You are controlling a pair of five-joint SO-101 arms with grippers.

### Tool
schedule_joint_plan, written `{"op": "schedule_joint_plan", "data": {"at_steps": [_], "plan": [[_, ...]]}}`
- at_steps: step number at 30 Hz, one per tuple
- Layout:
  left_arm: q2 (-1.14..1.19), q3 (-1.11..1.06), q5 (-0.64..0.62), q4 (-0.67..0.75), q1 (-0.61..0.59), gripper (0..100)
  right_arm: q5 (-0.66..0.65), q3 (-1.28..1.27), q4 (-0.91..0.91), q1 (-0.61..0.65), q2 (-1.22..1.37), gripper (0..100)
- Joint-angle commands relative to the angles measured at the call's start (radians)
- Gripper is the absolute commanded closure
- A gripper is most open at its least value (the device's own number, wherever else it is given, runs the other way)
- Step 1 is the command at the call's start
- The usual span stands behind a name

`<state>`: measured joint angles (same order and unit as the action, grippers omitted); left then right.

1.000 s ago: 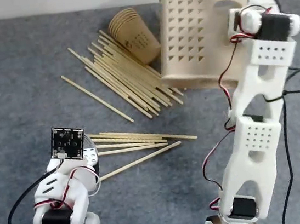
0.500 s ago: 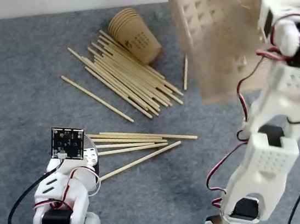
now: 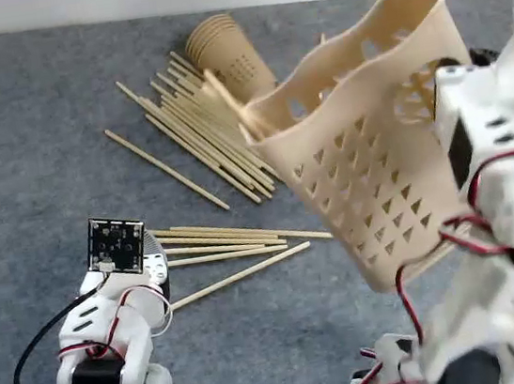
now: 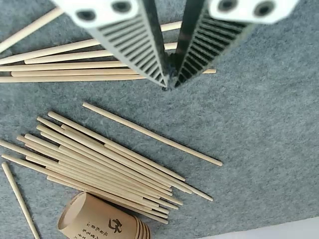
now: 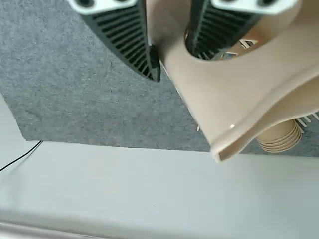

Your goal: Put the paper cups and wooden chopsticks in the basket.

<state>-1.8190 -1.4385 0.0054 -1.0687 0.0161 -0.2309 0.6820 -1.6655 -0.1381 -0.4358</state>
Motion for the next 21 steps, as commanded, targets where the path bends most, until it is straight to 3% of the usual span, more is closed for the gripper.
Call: {"op": "schedule_joint_plan", "data": {"at_steps": [1,12,21], "plan": [[-0.012,0.002,0.005,0.02,-0.039,99,0.023,-0.285,0.217,0.007,-0.13,99.3],[-0.012,0.002,0.003,0.02,-0.05,99,0.1,-1.25,1.032,0.007,-0.518,99.3],[-0.012,0.002,0.003,0.02,-0.05,99,0.358,-1.62,1.573,-0.085,-0.533,99.3]]}}
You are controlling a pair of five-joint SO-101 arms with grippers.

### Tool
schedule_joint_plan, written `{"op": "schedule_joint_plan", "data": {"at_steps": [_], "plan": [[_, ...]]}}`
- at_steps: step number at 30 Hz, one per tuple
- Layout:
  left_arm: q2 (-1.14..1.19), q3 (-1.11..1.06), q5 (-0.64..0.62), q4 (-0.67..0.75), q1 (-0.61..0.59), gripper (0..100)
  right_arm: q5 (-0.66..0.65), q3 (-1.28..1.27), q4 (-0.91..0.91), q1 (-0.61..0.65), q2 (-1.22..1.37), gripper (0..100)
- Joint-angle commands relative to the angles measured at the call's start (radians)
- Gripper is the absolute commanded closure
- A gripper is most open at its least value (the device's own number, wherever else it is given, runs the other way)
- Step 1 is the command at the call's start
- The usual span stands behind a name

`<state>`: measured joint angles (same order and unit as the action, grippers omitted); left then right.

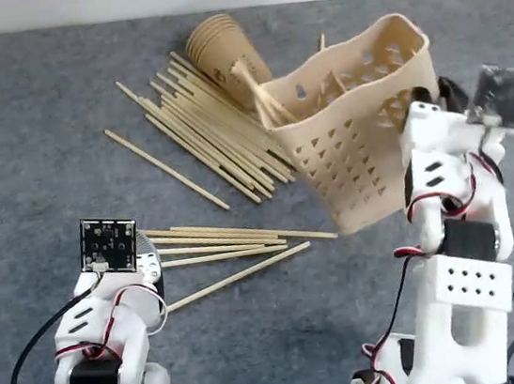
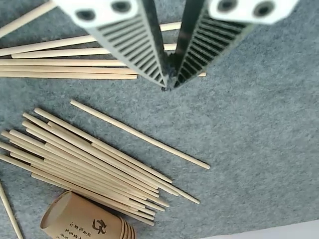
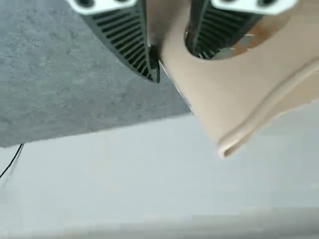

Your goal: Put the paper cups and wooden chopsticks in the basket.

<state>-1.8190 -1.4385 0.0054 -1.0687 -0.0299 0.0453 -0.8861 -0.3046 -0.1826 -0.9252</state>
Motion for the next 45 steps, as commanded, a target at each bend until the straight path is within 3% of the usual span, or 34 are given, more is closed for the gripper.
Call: {"op": "schedule_joint_plan", "data": {"at_steps": [1,9,21,28,32,37,45], "plan": [[-0.012,0.002,0.003,0.02,-0.004,99,0.098,-0.091,0.272,-0.048,-0.033,99.3],[-0.012,0.002,0.003,0.018,-0.004,99,0.112,-0.269,0.605,-0.064,0.162,99.3],[-0.012,0.002,0.003,0.02,-0.002,99,0.109,-0.272,0.642,-0.18,0.421,98.5],[-0.012,0.002,0.005,0.02,-0.002,99,0.112,-0.41,0.607,-0.173,0.272,73.9],[-0.012,0.002,0.005,0.02,-0.002,99,0.081,-0.555,0.591,-0.173,0.065,70.6],[-0.012,0.002,0.006,0.02,-0.002,99,-0.028,-0.651,0.239,-0.137,-0.231,70.6],[-0.012,0.002,0.006,0.02,-0.002,99,-0.078,-0.532,-0.338,-0.059,-0.638,70.6]]}}
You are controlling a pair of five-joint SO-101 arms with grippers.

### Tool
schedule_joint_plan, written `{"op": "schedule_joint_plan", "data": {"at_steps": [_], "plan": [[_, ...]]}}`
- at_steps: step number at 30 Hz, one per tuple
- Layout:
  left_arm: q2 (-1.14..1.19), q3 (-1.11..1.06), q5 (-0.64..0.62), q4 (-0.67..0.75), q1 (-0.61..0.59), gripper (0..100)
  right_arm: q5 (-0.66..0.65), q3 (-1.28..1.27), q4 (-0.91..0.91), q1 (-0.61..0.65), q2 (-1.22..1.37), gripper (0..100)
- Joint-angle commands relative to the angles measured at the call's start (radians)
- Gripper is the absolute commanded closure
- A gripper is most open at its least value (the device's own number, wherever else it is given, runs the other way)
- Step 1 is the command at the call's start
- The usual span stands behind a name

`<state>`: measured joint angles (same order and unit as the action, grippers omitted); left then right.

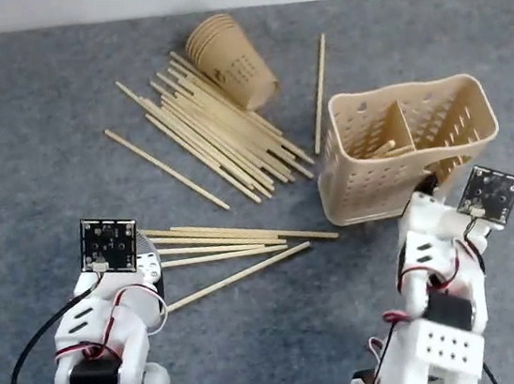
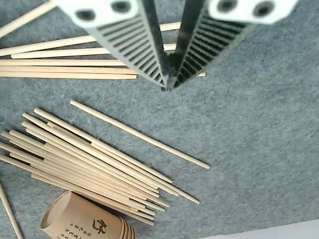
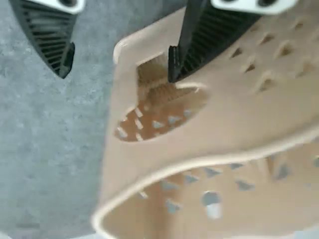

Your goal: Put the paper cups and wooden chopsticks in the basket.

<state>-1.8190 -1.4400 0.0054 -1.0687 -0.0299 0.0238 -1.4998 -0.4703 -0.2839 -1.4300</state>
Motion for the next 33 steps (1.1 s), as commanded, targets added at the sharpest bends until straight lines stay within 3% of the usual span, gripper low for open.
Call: {"op": "schedule_joint_plan", "data": {"at_steps": [1,6,18,28,33], "plan": [[-0.012,0.004,0.006,0.02,-0.002,99,-0.072,0.093,-0.226,0.054,-0.168,70.6],[-0.012,0.004,0.006,0.02,-0.002,99,-0.123,0.171,-0.441,0.076,-0.285,70.6],[-0.012,0.005,0.006,0.02,-0.005,99,-0.215,0.565,-0.92,0.077,-0.291,70.6],[-0.012,0.01,0.002,0.049,-0.101,99,-0.256,0.868,-1.027,0.311,-0.274,70.6],[-0.012,0.005,0.002,0.061,-0.111,99,-0.256,1.043,-1.027,0.45,-0.027,70.6]]}}
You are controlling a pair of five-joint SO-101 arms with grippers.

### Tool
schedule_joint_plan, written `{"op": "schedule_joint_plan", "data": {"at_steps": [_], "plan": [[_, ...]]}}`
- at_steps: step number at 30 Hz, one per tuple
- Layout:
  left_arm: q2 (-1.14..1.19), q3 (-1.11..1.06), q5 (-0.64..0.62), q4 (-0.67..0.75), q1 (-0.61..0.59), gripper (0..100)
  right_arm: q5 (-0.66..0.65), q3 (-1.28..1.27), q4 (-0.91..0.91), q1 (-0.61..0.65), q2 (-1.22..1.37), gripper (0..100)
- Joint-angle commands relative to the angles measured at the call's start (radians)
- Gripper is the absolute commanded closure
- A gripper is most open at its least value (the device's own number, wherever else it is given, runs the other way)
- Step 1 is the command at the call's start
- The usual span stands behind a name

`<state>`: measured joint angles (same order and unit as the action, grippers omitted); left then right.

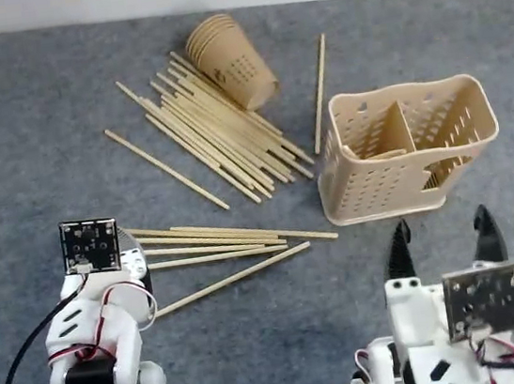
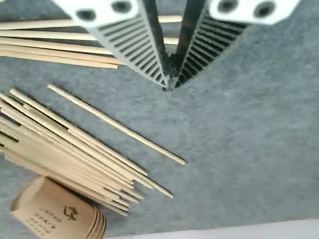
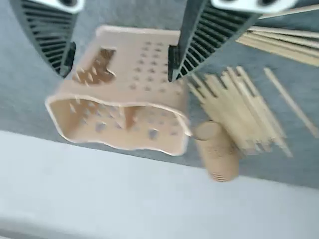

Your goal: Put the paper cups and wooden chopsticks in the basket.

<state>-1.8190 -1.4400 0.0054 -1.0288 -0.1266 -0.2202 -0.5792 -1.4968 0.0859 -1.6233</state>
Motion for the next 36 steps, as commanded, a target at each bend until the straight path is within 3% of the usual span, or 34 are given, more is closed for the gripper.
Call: {"op": "schedule_joint_plan", "data": {"at_steps": [1,9,13,24,36], "plan": [[-0.012,0.005,0.002,0.021,-0.016,99,-0.012,0.165,-0.001,0.114,0.234,70.6],[-0.012,0.005,0.002,0.021,-0.016,99,-0.014,0.553,0.001,0.426,0.679,70.4],[-0.012,0.005,0.002,0.021,-0.016,99,-0.014,0.699,0.022,0.503,0.917,70.4],[-0.012,0.005,0.002,0.02,-0.016,99,-0.008,0.875,0.266,0.447,1.46,70.4],[-0.012,0.015,0.002,0.015,-0.018,99,-0.006,0.875,0.43,0.409,1.633,70.4]]}}
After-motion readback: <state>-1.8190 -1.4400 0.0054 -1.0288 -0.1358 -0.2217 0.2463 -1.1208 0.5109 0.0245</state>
